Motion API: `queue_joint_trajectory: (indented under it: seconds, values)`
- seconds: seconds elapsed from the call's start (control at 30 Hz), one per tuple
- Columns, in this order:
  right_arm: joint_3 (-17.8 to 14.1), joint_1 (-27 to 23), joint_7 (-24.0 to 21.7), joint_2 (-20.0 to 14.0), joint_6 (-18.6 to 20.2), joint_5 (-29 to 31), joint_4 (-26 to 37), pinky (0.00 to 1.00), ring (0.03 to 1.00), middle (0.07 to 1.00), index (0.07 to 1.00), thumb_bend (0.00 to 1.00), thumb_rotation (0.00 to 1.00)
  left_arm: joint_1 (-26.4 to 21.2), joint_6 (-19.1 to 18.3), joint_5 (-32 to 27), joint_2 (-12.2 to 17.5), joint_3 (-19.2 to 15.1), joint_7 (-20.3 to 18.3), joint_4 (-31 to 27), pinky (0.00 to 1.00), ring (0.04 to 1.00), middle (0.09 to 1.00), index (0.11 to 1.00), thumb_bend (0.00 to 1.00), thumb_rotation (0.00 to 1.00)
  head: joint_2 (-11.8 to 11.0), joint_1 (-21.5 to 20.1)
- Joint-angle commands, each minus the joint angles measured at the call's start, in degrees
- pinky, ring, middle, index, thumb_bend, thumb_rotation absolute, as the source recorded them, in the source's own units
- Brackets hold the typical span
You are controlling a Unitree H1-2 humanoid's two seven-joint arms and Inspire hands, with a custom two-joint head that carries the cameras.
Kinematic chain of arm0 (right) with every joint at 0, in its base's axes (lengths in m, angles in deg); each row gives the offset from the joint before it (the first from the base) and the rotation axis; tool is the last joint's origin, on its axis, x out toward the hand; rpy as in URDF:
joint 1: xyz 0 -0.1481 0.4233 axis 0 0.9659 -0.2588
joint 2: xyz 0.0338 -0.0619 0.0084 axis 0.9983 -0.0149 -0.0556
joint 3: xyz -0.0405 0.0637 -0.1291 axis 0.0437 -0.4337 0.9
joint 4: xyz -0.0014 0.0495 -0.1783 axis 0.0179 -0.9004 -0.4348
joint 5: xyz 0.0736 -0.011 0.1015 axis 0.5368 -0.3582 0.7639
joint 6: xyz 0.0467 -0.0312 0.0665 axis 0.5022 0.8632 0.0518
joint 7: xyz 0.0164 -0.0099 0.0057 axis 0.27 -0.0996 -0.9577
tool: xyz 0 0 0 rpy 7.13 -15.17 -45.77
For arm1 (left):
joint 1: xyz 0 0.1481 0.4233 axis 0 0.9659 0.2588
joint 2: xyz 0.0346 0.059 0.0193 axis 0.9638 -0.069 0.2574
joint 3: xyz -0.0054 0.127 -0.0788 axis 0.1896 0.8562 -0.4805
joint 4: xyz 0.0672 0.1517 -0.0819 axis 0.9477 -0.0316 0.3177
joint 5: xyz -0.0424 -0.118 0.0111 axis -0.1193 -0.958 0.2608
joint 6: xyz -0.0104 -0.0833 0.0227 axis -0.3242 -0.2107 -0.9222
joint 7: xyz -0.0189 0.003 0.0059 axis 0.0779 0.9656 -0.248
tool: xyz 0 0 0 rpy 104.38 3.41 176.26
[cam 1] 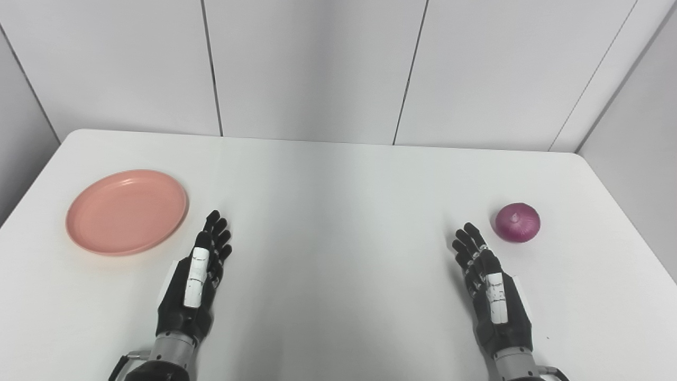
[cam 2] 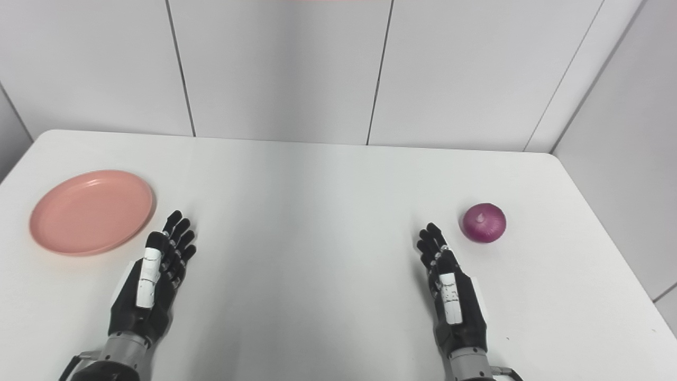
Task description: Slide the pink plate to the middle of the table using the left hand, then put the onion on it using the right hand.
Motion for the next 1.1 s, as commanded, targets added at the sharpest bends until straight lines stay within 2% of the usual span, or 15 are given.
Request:
queue_joint_trajectory:
  seconds: [0.0, 0.9, 1.07]
  values:
    - [-0.20, 1.75, -0.20, 0.17, -1.39, 0.03, -5.18, 0.99, 0.944, 0.927, 0.945, 0.87, 0.89, 6.33, 1.00, -0.34, -0.95, -0.10, -0.60, -1.06, 1.00, 1.000, 1.000, 1.000, 0.82, 0.93, -0.02, 0.09]
    - [-0.21, 1.92, -0.66, 0.32, -1.55, 0.55, -5.68, 0.98, 0.935, 0.916, 0.938, 0.88, 0.87, 6.34, 0.59, -0.35, -1.09, -0.10, -0.41, -0.95, 1.00, 1.000, 1.000, 1.000, 0.82, 0.93, -0.05, 0.36]
    - [-0.01, 2.01, -0.83, 0.38, -2.06, 0.44, -5.85, 0.98, 0.942, 0.918, 0.938, 0.88, 0.88, 6.43, 1.01, 0.03, -0.84, -0.08, -0.49, -0.52, 1.00, 1.000, 1.000, 1.000, 0.82, 0.93, -0.69, 0.37]
